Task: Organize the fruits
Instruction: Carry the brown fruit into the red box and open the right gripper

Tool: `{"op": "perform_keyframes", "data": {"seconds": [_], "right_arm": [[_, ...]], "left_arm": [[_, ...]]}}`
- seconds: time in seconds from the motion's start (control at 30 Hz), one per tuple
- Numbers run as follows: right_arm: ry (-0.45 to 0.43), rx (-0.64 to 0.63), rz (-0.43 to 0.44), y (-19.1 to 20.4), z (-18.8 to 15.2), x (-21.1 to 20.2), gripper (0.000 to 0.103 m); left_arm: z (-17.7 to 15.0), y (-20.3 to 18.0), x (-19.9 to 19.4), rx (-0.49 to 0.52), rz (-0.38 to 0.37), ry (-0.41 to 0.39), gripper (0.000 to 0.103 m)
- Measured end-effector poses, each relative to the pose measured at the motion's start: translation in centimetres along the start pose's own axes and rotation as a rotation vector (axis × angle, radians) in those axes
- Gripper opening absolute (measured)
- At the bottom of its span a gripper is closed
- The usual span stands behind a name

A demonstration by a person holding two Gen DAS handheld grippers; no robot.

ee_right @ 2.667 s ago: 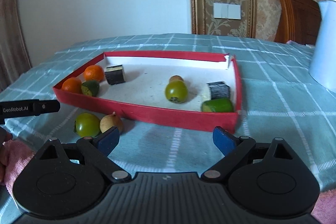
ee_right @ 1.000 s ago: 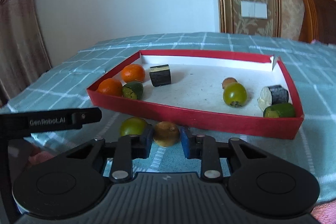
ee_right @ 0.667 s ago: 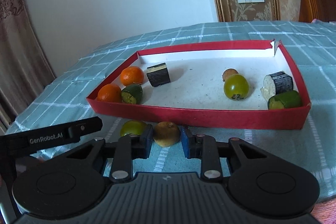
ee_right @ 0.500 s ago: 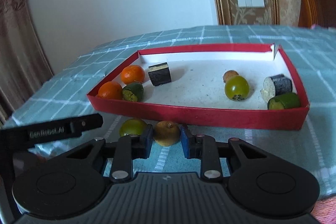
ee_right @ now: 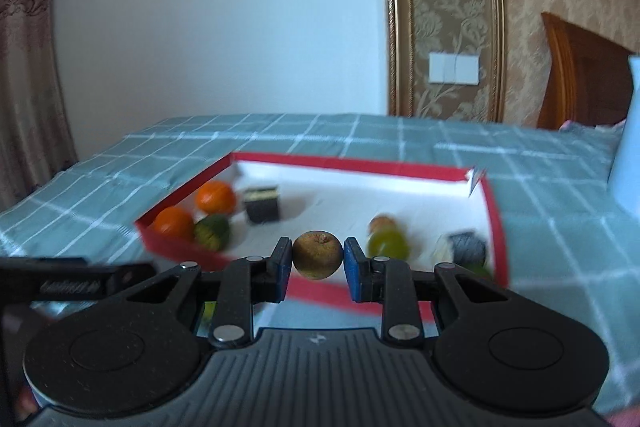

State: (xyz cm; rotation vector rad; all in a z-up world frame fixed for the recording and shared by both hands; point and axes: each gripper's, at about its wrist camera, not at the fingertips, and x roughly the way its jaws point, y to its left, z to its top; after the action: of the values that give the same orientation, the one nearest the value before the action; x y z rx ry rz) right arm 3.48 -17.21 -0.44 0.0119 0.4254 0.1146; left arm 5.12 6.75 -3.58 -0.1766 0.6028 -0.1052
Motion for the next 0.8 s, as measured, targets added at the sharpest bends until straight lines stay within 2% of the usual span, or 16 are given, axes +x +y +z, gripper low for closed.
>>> {"op": "perform_keyframes", "data": {"seconds": [0.13, 0.23, 0.53, 0.8], "right_arm": [[0.030, 0.004, -0.072, -1.6, 1.4, 3.3, 0.027], [0.065, 0.013, -0.057, -2.2, 1.8, 5.1, 0.027], [0.132, -0.073, -0.040, -0.3, 2.0, 9.7, 0.027], [0.141, -0.099, -0.049, 0.4, 1.6, 10.7, 0.027]], "left_arm": [[0.0, 0.0, 0.0, 0.001, 0.001, 0.000, 0.103], [0.0, 0.0, 0.0, 0.000, 0.000, 0.000, 0.103], [0.0, 0.0, 0.0, 0.000, 0.000, 0.000, 0.103], [0.0, 0.0, 0.0, 0.000, 0.000, 0.001, 0.103]]}}
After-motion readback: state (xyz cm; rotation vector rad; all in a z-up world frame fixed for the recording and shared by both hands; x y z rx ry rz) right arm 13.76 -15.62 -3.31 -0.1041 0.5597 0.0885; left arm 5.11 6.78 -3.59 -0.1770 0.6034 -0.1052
